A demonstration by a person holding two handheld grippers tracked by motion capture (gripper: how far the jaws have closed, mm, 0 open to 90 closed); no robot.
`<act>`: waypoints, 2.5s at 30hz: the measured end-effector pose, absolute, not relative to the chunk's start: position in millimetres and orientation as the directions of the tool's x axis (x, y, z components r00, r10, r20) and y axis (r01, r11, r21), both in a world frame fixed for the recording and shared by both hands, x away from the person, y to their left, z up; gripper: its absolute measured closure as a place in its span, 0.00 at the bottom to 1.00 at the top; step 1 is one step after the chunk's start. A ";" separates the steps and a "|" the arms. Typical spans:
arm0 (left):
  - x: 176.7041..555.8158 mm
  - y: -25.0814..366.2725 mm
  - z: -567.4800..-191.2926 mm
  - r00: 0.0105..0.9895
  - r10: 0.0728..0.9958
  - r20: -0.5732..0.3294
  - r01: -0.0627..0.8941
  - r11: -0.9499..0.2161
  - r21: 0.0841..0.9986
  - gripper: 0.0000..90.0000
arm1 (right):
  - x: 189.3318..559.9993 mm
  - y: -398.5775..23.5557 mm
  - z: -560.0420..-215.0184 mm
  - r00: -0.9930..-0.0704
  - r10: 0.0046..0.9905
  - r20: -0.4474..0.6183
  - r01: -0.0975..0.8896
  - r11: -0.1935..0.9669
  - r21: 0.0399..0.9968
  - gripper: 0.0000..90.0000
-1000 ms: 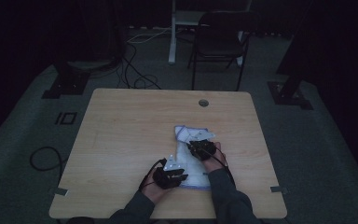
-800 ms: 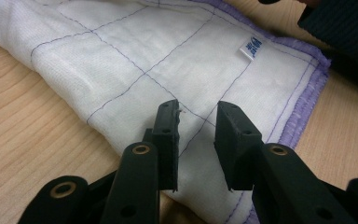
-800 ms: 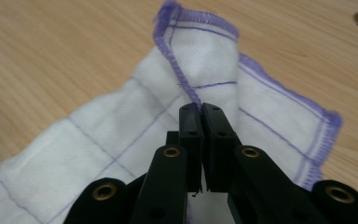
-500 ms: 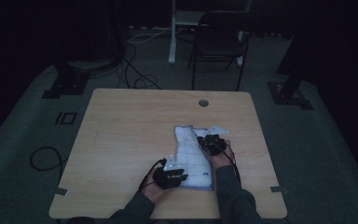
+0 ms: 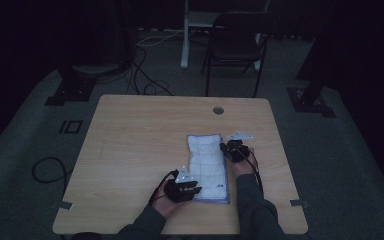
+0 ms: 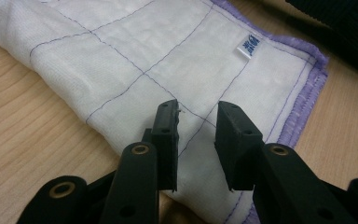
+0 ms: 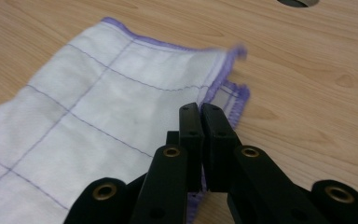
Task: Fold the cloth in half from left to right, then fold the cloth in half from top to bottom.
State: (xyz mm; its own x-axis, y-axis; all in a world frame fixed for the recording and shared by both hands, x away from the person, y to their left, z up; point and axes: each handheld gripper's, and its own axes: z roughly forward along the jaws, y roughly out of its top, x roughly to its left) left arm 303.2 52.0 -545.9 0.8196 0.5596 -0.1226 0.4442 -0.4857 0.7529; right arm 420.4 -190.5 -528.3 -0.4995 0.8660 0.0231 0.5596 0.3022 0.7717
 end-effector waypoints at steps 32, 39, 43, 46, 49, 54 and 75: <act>309.3 56.0 -538.3 0.816 0.564 -0.126 0.442 -0.467 0.766 0.70 | 410.9 -202.4 -528.5 -0.444 0.894 0.050 0.578 0.244 0.779 0.80; 328.5 65.3 -529.6 0.773 0.620 -0.131 0.464 -0.413 0.784 0.69 | 411.9 -200.8 -531.8 -0.446 0.893 0.060 0.587 0.241 0.773 0.78; 341.5 67.7 -525.3 0.752 0.648 -0.120 0.467 -0.395 0.791 0.69 | 412.5 -199.5 -533.2 -0.449 0.892 0.063 0.589 0.242 0.771 0.79; 350.0 68.8 -522.8 0.737 0.666 -0.118 0.472 -0.381 0.795 0.70 | 412.7 -199.5 -533.7 -0.450 0.891 0.062 0.589 0.244 0.770 0.79; 357.3 69.7 -520.7 0.728 0.676 -0.113 0.473 -0.376 0.797 0.70 | 412.4 -199.6 -532.8 -0.452 0.890 0.064 0.586 0.242 0.773 0.79; 367.5 71.7 -516.4 0.721 0.685 -0.106 0.469 -0.370 0.802 0.70 | 411.9 -201.1 -532.2 -0.454 0.889 0.059 0.585 0.248 0.772 0.79; 407.5 74.2 -507.8 0.660 0.745 -0.100 0.489 -0.324 0.810 0.69 | 411.5 -200.7 -532.2 -0.460 0.886 0.056 0.582 0.253 0.773 0.79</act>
